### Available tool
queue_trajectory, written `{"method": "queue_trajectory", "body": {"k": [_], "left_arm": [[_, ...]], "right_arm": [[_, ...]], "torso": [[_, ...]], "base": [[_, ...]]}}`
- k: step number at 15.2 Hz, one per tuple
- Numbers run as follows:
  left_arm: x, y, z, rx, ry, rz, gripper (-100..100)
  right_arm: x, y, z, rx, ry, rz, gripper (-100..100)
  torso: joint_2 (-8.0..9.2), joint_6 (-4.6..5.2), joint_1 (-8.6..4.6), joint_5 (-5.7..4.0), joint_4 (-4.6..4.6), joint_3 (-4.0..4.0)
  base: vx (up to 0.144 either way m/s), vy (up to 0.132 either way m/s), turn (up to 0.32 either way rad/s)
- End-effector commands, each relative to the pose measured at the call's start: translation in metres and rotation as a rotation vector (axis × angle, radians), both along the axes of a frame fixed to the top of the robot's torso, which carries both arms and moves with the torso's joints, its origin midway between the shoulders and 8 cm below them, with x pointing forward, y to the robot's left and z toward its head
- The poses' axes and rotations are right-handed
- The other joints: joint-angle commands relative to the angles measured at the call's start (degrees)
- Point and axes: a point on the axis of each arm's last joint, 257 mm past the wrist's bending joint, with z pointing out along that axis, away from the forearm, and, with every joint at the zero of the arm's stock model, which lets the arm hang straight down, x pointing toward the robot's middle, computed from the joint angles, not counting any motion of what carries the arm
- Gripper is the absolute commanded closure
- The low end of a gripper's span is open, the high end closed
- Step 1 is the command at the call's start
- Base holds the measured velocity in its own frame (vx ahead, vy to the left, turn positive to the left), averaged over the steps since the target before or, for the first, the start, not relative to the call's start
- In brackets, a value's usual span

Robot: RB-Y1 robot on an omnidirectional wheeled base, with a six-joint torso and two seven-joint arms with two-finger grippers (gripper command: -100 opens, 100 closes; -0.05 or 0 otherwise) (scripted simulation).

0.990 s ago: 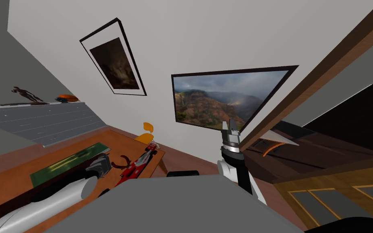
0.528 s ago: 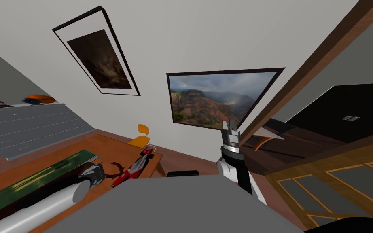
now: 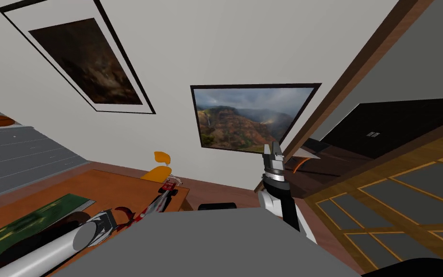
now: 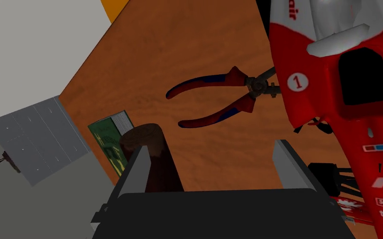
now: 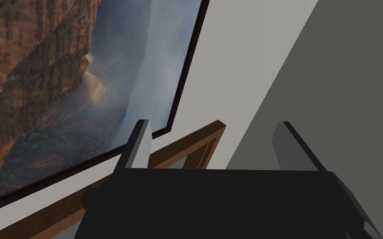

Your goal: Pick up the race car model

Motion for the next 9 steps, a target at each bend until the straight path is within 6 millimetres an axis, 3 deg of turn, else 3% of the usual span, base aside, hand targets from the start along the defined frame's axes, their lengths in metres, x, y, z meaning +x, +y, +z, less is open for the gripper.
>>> {"method": "queue_trajectory", "body": {"k": [1, 2, 4, 7, 9], "left_arm": [[-0.010, -0.004, -0.006, -0.028, 0.018, 0.020, -100], [-0.025, -0.006, -0.015, -0.071, 0.030, 0.065, -100], [-0.028, -0.009, -0.017, -0.085, 0.044, 0.069, -100], [-0.058, -0.019, -0.035, -0.179, 0.076, 0.155, -100], [-0.062, -0.023, -0.037, -0.194, 0.090, 0.158, -100]], "right_arm": [[0.000, 0.000, 0.000, 0.000, 0.000, 0.000, 0], [0.000, 0.000, 0.000, 0.000, 0.000, 0.000, 0], [0.000, 0.000, 0.000, 0.000, 0.000, 0.000, 0], [0.000, 0.000, 0.000, 0.000, 0.000, 0.000, 0], [0.000, 0.000, 0.000, 0.000, 0.000, 0.000, 0]], "torso": [[0.00, 0.00, 0.00, 0.00, 0.00, 0.00], [0.01, -0.02, -0.01, 0.00, 0.00, 0.01], [0.01, 0.00, -0.01, 0.00, 0.00, 0.01], [0.03, 0.00, -0.01, 0.00, 0.01, 0.02], [0.02, -0.01, 0.00, 0.00, 0.00, 0.01]], "base": [[0.032, 0.017, -0.072], [0.035, 0.014, -0.192], [0.030, 0.019, -0.115], [0.029, 0.018, -0.191], [0.033, 0.024, -0.104]]}}
